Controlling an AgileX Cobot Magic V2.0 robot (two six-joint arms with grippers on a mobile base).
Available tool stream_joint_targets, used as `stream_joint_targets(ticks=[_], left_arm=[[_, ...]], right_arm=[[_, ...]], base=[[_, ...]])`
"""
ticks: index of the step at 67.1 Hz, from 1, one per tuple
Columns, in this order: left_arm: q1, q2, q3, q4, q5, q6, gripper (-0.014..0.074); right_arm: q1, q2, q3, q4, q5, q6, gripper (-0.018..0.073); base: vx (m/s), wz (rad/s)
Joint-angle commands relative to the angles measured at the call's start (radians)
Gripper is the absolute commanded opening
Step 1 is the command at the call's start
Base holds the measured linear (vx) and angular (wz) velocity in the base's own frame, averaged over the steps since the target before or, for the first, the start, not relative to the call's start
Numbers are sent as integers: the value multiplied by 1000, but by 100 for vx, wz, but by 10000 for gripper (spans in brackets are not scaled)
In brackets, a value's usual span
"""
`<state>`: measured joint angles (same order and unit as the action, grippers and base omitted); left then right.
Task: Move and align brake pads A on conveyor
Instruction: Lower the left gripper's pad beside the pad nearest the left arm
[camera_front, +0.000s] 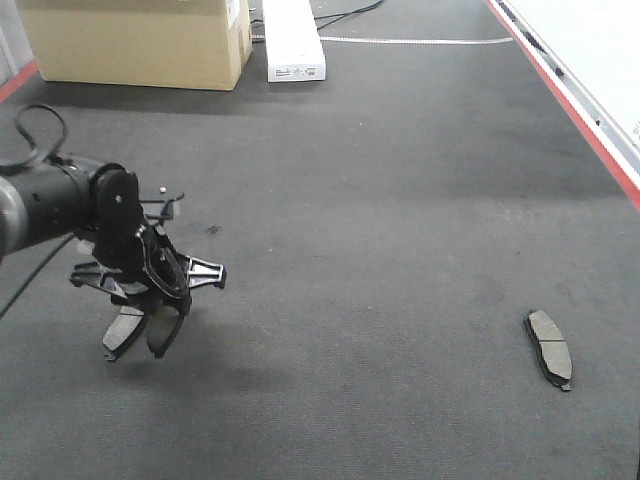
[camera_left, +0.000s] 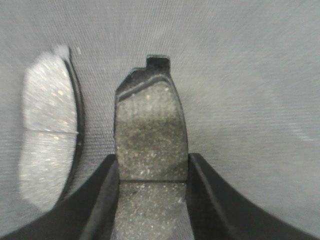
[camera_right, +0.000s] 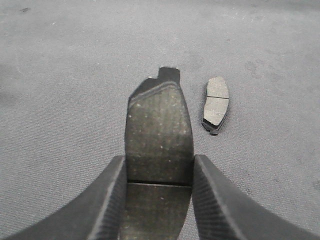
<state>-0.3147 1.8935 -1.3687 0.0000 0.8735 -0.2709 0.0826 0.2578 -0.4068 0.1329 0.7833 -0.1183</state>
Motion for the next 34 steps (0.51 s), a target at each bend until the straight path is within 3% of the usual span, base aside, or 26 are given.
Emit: stream_joint_targets(ticks=[1, 34], left_arm=[[-1, -35, -33, -5, -23, -8, -6], [-1, 25, -87, 0, -15, -8, 4]], right_arm=[[-1, 9, -29, 4, -88, -10, -4], [-1, 9, -29, 4, -88, -10, -4]], base=[[0, 0], [0, 0]])
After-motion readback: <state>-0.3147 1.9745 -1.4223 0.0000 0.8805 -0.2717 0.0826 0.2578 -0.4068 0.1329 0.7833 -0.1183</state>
